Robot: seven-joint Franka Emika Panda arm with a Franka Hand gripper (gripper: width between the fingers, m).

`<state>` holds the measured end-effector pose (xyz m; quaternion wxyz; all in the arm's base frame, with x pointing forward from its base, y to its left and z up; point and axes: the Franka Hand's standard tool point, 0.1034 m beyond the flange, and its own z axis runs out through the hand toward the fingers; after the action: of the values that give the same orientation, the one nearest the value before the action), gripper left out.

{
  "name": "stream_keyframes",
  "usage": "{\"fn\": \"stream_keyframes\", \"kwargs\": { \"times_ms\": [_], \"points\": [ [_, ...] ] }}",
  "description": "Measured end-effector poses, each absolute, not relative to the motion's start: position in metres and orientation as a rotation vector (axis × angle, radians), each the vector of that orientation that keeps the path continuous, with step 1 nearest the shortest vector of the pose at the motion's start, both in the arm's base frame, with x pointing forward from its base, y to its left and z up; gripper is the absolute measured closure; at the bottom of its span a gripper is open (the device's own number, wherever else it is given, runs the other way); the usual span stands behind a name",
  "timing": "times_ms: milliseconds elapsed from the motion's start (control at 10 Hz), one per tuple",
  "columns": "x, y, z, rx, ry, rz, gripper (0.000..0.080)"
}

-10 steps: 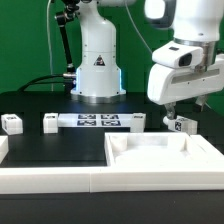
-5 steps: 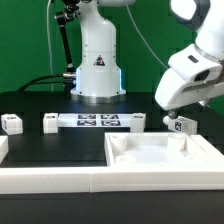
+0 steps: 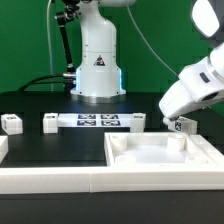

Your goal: Assemble square table

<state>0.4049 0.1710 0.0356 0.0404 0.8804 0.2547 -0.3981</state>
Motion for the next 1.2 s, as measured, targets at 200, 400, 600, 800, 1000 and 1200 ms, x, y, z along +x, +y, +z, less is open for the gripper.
{"fn": "stream_keyframes", "kwargs": {
  "times_ms": [200, 400, 600, 800, 1000, 1200],
  "points": [
    [0.400, 0.179, 0.026, 2.589, 0.763, -1.394, 0.0151],
    [0.399, 0.183, 0.018, 2.553, 0.765, -1.454, 0.0151],
    [0.399, 0.185, 0.016, 2.563, 0.763, -1.436, 0.0151],
    [0.397, 0.186, 0.015, 2.557, 0.764, -1.438, 0.0151],
    [0.392, 0.188, 0.013, 2.552, 0.770, -1.440, 0.0151],
    [0.387, 0.189, 0.010, 2.551, 0.777, -1.439, 0.0151]
  ]
}}
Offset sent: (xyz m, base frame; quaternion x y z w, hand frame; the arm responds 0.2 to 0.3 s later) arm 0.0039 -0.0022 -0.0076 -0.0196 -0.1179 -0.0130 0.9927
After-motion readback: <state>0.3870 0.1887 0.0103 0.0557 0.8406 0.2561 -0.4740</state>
